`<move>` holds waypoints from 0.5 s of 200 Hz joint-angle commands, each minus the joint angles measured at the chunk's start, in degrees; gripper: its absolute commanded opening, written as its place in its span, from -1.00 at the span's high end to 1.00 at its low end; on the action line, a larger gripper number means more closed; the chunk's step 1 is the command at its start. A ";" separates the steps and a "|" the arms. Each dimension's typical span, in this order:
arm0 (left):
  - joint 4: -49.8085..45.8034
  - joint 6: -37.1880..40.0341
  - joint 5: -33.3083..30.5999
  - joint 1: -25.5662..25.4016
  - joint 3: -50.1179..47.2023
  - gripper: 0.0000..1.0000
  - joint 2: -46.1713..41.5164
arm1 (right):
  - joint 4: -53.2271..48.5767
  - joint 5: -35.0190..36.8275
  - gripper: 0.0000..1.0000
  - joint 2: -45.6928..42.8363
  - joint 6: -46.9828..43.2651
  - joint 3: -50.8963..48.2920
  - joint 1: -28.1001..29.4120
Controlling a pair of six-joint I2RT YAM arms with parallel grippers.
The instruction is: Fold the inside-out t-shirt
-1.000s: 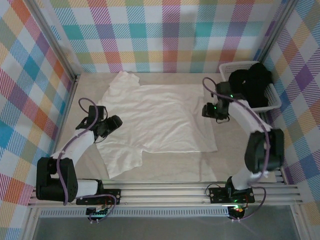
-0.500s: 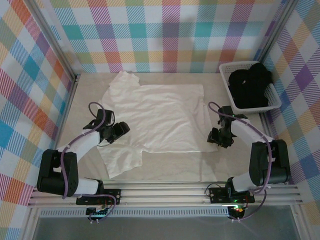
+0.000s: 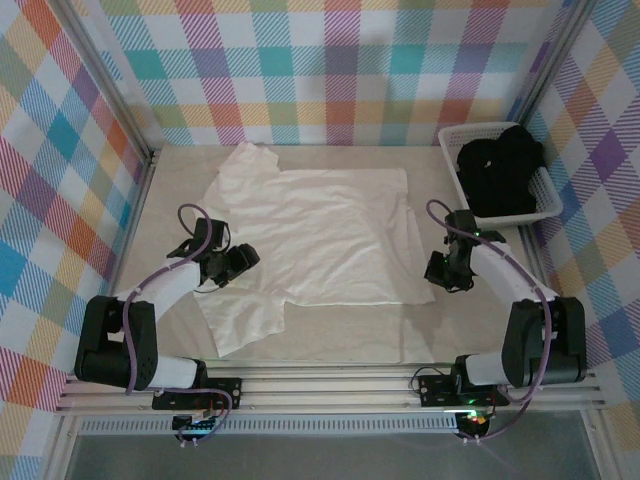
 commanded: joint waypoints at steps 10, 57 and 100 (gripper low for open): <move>-0.61 1.30 -0.58 -0.45 1.81 -0.40 0.67 | -0.91 -0.29 1.00 -1.20 0.39 -2.87 -0.86; -0.03 1.20 0.65 -0.46 1.92 -0.40 1.97 | 12.81 -11.02 0.47 5.40 -4.48 2.57 0.01; -0.03 1.57 0.71 -0.45 2.65 -0.40 1.32 | 16.14 -7.91 0.39 19.01 -6.97 13.35 1.59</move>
